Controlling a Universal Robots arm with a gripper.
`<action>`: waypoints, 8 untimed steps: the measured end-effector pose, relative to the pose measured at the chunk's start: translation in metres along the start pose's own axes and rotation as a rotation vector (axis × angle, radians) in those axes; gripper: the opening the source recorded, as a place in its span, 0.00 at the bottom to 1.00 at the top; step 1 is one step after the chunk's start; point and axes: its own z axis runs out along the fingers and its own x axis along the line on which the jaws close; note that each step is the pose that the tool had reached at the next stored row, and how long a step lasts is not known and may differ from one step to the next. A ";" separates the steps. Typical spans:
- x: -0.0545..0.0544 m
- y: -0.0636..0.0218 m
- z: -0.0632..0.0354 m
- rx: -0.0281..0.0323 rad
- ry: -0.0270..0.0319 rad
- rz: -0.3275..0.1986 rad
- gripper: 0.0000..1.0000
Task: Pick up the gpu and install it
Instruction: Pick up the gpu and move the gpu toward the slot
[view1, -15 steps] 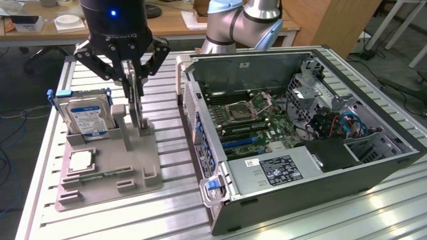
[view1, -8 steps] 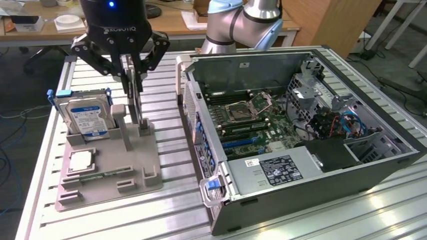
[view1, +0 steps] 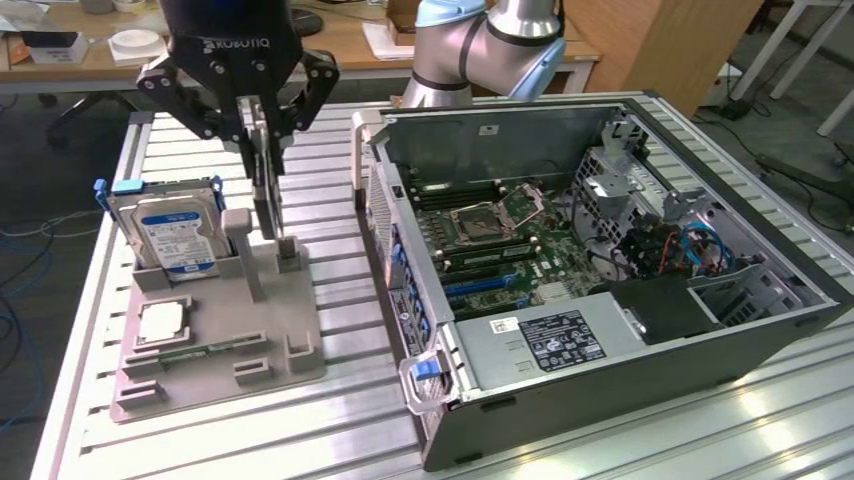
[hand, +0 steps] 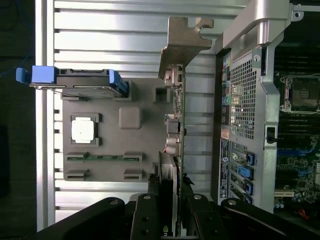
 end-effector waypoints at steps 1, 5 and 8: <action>0.000 0.0000 -0.0012 -0.0001 0.0000 0.000 0.27; 0.000 0.0002 -0.0063 0.0000 0.0000 -0.001 0.27; 0.000 0.0003 -0.0100 0.0000 0.0000 -0.001 0.27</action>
